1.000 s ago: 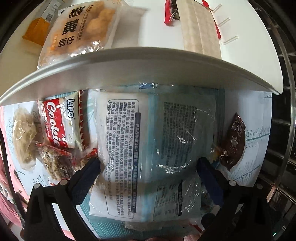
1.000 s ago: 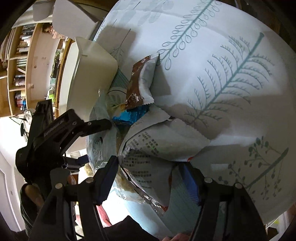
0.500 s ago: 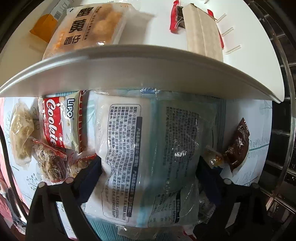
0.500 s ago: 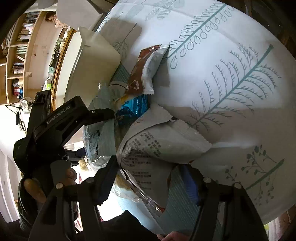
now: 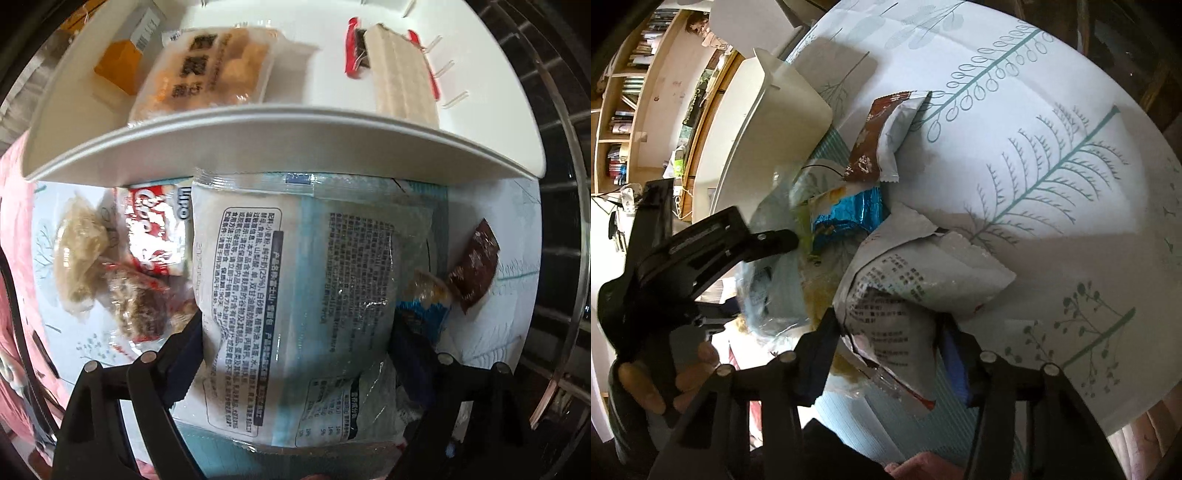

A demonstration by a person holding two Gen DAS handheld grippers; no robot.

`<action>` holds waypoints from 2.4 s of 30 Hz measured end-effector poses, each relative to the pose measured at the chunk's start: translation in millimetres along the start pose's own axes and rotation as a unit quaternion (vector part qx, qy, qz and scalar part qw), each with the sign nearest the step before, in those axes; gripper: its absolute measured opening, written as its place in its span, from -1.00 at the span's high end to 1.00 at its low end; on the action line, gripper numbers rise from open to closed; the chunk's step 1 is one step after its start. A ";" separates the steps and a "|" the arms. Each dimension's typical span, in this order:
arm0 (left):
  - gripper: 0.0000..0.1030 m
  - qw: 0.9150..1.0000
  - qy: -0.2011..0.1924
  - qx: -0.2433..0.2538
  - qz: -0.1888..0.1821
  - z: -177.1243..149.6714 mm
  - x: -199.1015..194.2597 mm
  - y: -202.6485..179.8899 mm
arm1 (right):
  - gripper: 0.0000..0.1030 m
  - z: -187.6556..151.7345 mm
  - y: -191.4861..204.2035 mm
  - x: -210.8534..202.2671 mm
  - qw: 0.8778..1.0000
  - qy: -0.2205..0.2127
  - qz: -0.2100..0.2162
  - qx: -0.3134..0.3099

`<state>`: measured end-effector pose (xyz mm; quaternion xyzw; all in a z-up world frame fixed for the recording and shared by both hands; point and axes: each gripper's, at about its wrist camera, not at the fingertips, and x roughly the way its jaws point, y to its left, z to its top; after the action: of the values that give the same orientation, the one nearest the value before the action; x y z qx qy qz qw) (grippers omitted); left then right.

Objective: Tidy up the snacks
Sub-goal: 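Grasp the large printed bag with the left tool while the right grasps the white chip bag, then lift both bags toward the white tray, then lower both bags into the white tray and open both tools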

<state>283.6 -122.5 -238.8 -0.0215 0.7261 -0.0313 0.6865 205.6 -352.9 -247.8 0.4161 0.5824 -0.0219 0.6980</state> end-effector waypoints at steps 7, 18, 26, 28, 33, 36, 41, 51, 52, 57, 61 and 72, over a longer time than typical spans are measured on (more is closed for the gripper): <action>-0.72 0.999 -0.004 0.030 -0.034 -21.0 -34.3 28.5 | 0.02 -18.8 18.3 -14.6 0.998 -0.043 -0.030 -0.017; -0.73 0.994 -0.043 0.071 -0.075 -23.9 -114.1 99.2 | 0.01 -49.3 57.5 -36.4 0.994 -0.098 -0.030 -0.037; -0.73 0.989 -0.103 0.075 -0.080 -16.1 -178.6 121.5 | 0.01 -44.3 98.9 -63.5 0.986 -0.142 -0.026 -0.085; -0.74 0.987 -0.114 0.075 -0.083 -8.9 -186.2 121.5 | 0.01 -36.7 111.1 -70.5 0.983 -0.153 -0.025 -0.102; -0.74 0.984 -0.138 0.060 -0.093 16.1 -204.5 126.6 | 0.01 -14.2 140.3 -82.4 0.973 -0.176 -0.026 -0.144; -0.74 0.984 -0.148 0.047 -0.092 32.5 -208.4 126.5 | 0.01 1.8 157.6 -83.5 0.965 -0.192 -0.029 -0.176; -0.74 0.981 -0.163 0.034 -0.100 65.1 -202.7 121.2 | 0.01 25.5 179.6 -77.9 0.949 -0.210 -0.032 -0.232; -0.75 0.973 -0.193 0.027 -0.122 117.7 -167.2 108.9 | 0.01 62.1 205.6 -29.1 0.916 -0.198 -0.040 -0.347; -0.75 0.973 -0.191 0.026 -0.123 121.5 -162.4 108.2 | 0.01 64.9 206.4 -23.1 0.913 -0.197 -0.040 -0.354; -0.77 0.978 -0.180 0.011 -0.106 136.2 -139.4 110.2 | -0.01 72.0 207.4 2.9 0.905 -0.186 -0.049 -0.379; -0.82 0.984 -0.151 0.007 -0.092 145.2 -125.7 112.1 | -0.15 77.5 208.2 17.5 0.911 -0.160 -0.052 -0.376; -0.86 0.980 -0.161 0.043 -0.111 116.5 -153.9 117.5 | -0.56 62.2 205.7 -2.1 0.922 -0.167 -0.054 -0.344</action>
<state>410.0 4.2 -100.9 -0.0775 0.5975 -0.1347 0.7867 360.4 -257.3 -133.3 0.1080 0.4510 0.0730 0.8830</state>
